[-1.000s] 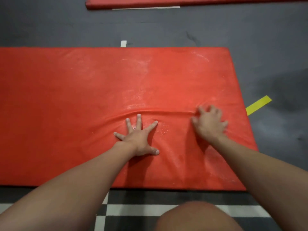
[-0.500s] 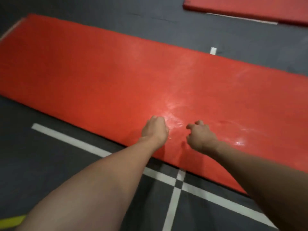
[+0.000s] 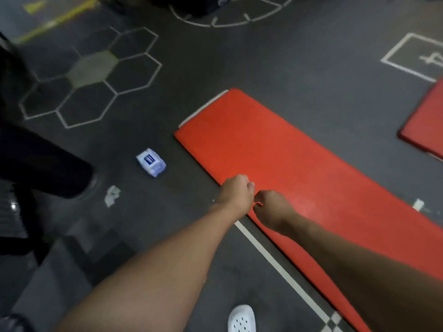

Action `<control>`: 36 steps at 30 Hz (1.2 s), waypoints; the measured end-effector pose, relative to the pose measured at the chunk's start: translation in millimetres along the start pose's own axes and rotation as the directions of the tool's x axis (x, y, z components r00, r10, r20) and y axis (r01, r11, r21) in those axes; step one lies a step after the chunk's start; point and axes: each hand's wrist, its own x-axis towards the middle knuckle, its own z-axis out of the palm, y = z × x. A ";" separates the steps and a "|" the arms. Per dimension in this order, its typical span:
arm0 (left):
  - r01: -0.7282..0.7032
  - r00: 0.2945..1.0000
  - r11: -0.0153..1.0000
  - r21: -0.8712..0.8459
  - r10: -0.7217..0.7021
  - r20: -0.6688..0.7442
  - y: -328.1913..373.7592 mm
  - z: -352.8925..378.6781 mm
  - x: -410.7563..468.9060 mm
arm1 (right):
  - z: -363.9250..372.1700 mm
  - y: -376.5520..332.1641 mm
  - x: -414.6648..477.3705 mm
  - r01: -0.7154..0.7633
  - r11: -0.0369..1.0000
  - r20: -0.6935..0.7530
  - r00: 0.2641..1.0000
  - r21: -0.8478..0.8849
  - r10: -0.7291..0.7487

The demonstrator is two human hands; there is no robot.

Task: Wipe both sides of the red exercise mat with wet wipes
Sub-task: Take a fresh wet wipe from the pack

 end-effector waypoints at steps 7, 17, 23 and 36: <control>0.149 0.978 0.979 -0.141 -0.167 -0.128 -26.4 -226.0 32.3 | -68.9 -208.1 33.1 0.141 0.990 0.064 0.988 -0.024 -0.139; 0.283 0.941 0.945 -0.166 -0.307 -0.144 -60.4 -411.5 162.8 | -185.3 -365.1 174.4 0.193 0.981 -0.003 0.981 0.002 -0.193; 0.301 0.918 0.927 -0.223 -0.345 -0.194 -118.8 -505.3 260.9 | -206.3 -494.9 296.2 0.299 0.933 0.031 0.954 -0.198 -0.299; 0.509 0.638 0.699 -0.502 -0.698 -0.325 -335.0 -726.0 395.7 | -128.3 -856.7 497.3 0.663 0.707 0.418 0.731 -0.245 -0.540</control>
